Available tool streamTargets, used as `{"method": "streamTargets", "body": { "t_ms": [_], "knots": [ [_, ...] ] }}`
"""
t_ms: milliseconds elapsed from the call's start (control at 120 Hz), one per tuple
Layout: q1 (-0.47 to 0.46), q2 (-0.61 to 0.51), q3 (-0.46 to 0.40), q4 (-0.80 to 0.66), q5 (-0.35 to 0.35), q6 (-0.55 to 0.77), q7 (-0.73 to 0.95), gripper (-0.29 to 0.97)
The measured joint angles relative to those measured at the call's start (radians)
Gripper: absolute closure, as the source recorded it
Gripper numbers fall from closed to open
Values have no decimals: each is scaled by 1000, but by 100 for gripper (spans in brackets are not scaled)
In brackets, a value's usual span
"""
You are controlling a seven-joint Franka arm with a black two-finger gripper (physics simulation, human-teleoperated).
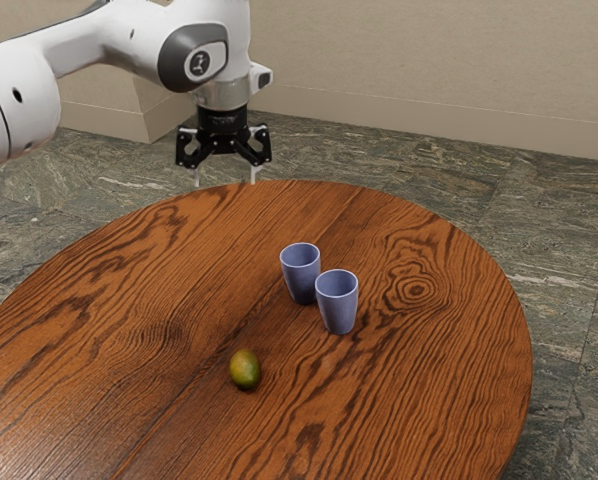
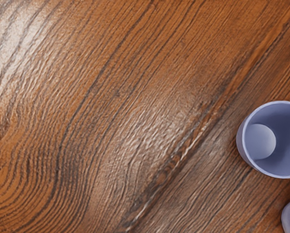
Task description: Place the left cup onto the right cup
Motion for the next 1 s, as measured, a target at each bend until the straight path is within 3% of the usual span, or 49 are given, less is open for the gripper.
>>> {"method": "streamTargets", "body": {
  "t_ms": [508,1000],
  "knots": [
    [-54,156,-1,69,50,104,-313,0],
    [-53,315,-28,196,50,192,-458,0]
  ]
}}
